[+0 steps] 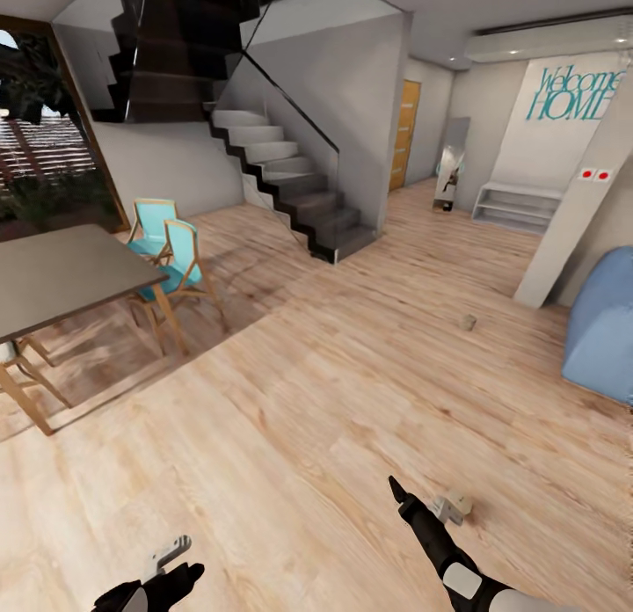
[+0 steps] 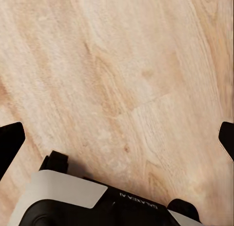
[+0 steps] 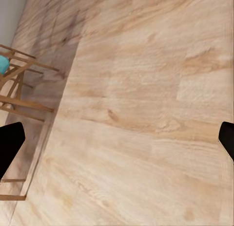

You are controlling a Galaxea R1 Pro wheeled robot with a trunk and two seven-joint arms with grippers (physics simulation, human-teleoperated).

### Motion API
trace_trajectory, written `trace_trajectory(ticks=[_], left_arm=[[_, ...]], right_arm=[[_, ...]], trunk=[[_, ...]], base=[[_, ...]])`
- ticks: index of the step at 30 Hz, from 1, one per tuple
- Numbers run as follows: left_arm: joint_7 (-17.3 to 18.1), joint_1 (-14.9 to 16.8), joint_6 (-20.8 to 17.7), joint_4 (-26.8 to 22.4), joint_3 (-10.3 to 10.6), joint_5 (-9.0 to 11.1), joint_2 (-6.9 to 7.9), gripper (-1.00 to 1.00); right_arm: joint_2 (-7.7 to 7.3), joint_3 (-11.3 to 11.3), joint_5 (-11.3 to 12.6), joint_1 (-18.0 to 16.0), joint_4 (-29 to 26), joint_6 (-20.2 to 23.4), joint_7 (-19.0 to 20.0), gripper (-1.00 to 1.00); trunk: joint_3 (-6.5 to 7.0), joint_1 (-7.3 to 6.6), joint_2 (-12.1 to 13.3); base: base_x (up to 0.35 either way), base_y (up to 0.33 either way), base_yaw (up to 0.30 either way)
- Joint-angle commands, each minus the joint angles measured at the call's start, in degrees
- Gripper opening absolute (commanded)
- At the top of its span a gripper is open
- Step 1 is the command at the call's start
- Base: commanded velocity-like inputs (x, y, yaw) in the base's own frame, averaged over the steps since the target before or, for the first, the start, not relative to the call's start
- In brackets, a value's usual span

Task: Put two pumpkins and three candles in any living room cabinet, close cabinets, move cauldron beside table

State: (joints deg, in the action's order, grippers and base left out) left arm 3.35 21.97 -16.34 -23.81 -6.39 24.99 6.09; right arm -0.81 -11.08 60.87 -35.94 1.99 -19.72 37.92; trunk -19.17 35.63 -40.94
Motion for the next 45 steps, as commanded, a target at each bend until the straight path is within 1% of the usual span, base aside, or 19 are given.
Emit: trace_trajectory(ticks=[1, 17, 26, 45], left_arm=[[0.20, 0.00, -0.45, -0.09, -0.38, 0.24, -0.02, 1.00], [0.22, 0.00, -0.29, -0.09, -0.36, 0.24, -0.10, 1.00], [0.24, 0.00, -0.20, -0.09, -0.29, 0.22, -0.11, 1.00], [0.24, 0.00, -0.21, -0.09, -0.35, 0.21, -0.11, 1.00]], right_arm=[[0.02, -0.48, 0.48, -0.09, 0.22, -0.23, 0.31, 1.00], [0.20, -0.50, 0.61, -0.08, 0.29, -0.20, 0.27, 1.00], [0.12, -0.44, 1.06, -0.10, 0.29, -0.11, 0.11, 1.00], [0.11, -0.44, 1.09, -0.10, 0.29, -0.07, 0.23, 1.00]], trunk=[[-0.01, 0.05, -0.06], [0.95, 0.05, -0.06], [1.15, 0.05, -0.06], [2.10, 0.05, -0.06]], base=[[0.344, 0.000, -0.248], [0.344, 0.038, -0.246], [0.344, 0.071, -0.115], [0.342, 0.087, -0.253]])
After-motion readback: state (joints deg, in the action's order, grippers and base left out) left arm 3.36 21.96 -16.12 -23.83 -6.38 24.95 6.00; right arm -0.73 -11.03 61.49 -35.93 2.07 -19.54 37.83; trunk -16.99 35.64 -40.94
